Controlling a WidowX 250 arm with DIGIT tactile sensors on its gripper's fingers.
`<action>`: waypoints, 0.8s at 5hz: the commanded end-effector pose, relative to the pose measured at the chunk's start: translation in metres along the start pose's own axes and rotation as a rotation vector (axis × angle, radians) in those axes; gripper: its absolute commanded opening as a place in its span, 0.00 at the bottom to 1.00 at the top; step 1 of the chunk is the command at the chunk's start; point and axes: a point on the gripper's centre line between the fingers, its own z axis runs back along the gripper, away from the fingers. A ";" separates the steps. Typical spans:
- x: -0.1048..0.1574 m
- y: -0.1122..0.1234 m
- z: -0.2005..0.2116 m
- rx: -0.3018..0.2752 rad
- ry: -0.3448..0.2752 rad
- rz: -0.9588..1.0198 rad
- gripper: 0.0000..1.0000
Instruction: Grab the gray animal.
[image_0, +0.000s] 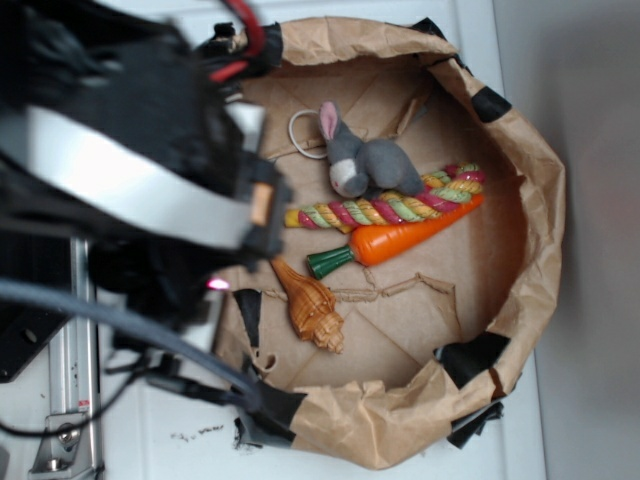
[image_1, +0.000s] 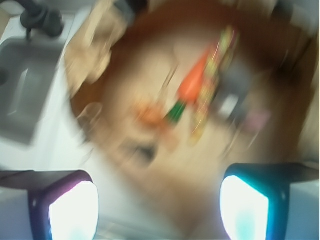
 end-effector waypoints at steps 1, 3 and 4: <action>0.047 0.034 -0.052 0.139 0.012 -0.211 1.00; 0.033 0.078 -0.085 0.052 0.022 -0.365 1.00; 0.019 0.091 -0.076 0.032 0.034 -0.370 1.00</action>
